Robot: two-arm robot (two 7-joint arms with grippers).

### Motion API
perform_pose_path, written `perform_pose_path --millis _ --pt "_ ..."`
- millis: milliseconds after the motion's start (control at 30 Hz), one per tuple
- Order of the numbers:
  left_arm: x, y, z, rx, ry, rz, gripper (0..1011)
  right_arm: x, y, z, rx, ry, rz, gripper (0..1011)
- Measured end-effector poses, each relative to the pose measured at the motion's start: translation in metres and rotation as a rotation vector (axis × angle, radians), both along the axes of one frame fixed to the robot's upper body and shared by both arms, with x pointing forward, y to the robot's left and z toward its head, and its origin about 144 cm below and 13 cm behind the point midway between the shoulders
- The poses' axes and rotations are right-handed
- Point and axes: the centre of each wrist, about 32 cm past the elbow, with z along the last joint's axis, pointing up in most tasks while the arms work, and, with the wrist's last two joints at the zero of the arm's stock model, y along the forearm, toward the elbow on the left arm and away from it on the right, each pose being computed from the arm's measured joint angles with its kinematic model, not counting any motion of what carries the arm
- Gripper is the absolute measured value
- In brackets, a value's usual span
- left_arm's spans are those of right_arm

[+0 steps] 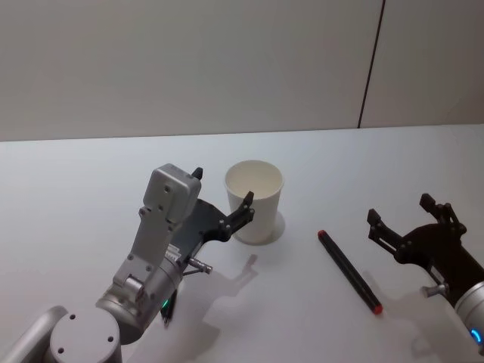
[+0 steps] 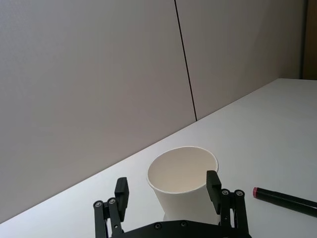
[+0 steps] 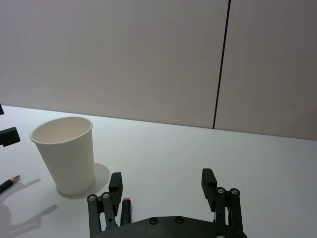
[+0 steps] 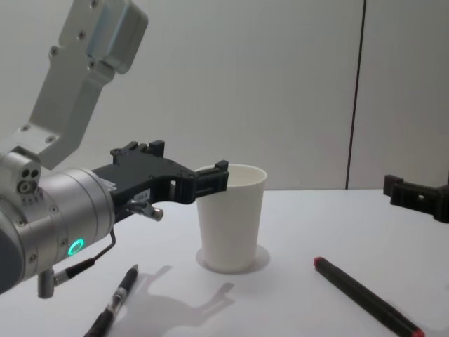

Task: Place the pen into the pen holder.

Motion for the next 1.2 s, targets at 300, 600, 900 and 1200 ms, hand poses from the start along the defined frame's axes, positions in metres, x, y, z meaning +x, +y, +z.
perform_pose_path --millis 300,600,900,1200 --pt "0.0 0.0 0.0 0.0 0.0 0.0 1000 0.0 0.0 0.0 0.0 0.0 0.0 1001" --pt "0.0 0.0 0.0 0.0 0.0 0.0 1000 0.0 0.0 0.0 0.0 0.0 0.0 1001" --pt "0.0 0.0 0.0 0.0 0.0 0.0 1000 0.0 0.0 0.0 0.0 0.0 0.0 1001" --pt "0.0 0.0 0.0 0.0 0.0 0.0 1000 0.0001 0.0 0.0 0.0 0.0 0.0 1001"
